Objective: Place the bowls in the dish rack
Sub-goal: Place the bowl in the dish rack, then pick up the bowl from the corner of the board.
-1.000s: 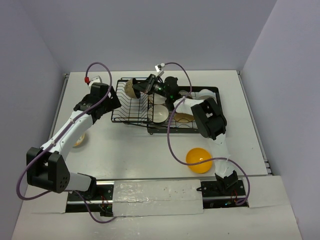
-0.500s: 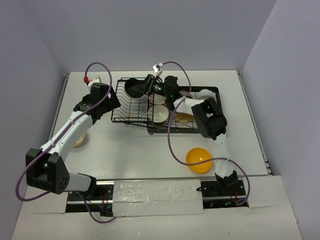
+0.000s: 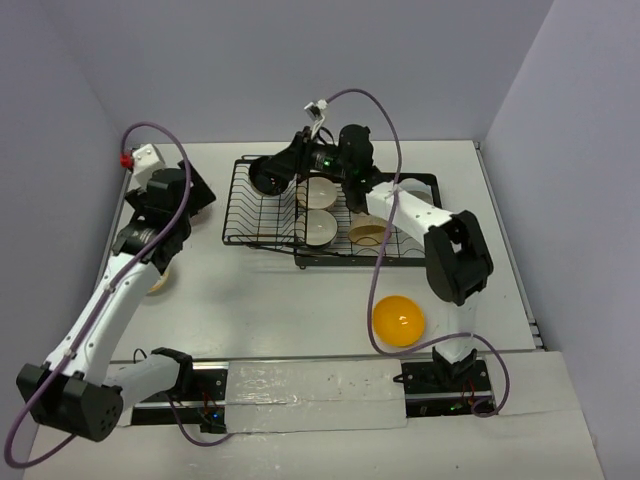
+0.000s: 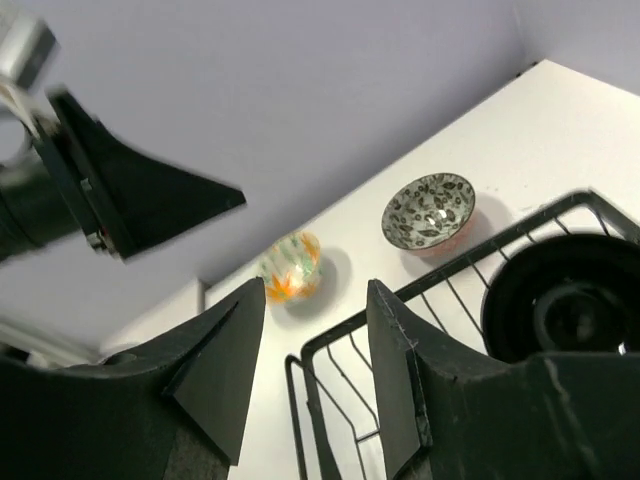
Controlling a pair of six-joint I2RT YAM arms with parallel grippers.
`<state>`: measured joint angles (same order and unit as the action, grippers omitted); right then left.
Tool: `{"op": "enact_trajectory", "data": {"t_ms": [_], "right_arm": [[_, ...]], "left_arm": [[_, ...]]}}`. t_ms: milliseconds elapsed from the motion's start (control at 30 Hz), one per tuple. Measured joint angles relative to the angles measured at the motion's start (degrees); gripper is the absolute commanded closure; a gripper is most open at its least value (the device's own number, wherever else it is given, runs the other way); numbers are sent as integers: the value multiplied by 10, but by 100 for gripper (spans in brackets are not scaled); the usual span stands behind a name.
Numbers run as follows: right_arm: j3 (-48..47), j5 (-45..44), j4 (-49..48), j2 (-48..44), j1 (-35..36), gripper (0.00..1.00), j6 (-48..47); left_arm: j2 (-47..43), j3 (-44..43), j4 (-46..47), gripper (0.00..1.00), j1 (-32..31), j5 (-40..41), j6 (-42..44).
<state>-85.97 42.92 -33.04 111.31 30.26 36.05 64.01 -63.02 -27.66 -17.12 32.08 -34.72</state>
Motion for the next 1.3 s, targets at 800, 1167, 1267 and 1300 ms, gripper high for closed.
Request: {"op": "enact_trajectory", "data": {"t_ms": [800,1167,1267,1300], "right_arm": [[-126,-59,441,29,155,44,-336],[-116,-66,460,-3,150,43,-349],[-105,-69,460,-21,149,43,-357],[-102,-69,461,-28,148,43,-358]], "left_arm": [[119,-21,-113,1,349,-53,-131],[123,92,-137,1,425,-68,-143],[134,99,-132,1,426,-69,-143],[138,100,-129,1,426,-69,-143]]}}
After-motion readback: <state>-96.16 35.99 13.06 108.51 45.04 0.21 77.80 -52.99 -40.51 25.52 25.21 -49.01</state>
